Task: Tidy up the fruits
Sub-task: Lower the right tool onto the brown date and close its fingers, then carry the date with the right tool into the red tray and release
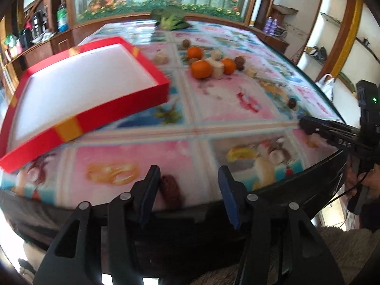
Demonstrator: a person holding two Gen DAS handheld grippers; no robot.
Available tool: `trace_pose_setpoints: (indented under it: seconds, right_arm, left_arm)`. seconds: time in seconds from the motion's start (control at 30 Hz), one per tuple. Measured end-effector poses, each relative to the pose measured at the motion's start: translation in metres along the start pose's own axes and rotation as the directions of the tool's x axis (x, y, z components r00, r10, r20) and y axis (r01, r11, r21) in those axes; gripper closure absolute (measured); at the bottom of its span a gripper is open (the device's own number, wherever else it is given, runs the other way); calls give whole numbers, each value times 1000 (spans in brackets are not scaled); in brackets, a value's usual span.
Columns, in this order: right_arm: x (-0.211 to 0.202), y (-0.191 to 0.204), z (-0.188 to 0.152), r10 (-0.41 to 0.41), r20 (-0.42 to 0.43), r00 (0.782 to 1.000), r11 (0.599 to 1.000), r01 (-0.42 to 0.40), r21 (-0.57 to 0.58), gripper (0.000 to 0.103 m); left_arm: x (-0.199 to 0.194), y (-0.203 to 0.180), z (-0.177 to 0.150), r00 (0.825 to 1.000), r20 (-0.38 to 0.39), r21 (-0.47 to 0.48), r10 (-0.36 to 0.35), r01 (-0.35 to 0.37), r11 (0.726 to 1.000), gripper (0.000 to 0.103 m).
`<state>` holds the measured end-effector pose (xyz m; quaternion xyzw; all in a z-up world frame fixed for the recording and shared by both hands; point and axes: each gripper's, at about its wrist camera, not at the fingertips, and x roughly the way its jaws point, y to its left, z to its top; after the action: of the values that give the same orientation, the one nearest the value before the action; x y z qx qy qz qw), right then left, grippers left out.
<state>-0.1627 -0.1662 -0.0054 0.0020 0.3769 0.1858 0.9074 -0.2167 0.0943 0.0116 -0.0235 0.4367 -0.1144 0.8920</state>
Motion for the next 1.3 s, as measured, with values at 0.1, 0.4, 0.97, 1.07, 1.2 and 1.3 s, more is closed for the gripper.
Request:
trace_pose_setpoints:
  seconds: [0.1, 0.4, 0.97, 1.07, 1.2, 1.3]
  right_arm:
    - [2, 3, 0, 4, 0, 1000, 1000, -4, -9, 77]
    - [1, 1, 0, 29, 4, 1000, 1000, -29, -7, 77]
    - [1, -2, 0, 46, 12, 999, 999, -46, 6, 77]
    - [0, 1, 0, 36, 13, 999, 999, -36, -6, 77]
    - [2, 9, 5, 69, 4, 998, 998, -69, -16, 77]
    - [7, 18, 16, 131, -10, 991, 991, -131, -7, 77]
  left_arm:
    - [7, -9, 12, 1000, 5, 13, -5, 5, 1000, 51]
    - [-14, 4, 3, 990, -82, 89, 118, -110, 990, 51]
    - [8, 7, 19, 991, -100, 40, 88, -85, 996, 66]
    - [9, 1, 18, 992, -81, 74, 99, -93, 993, 78]
    - [9, 0, 18, 993, -68, 78, 92, -87, 993, 78]
    - [5, 5, 21, 996, -59, 48, 61, -58, 997, 78]
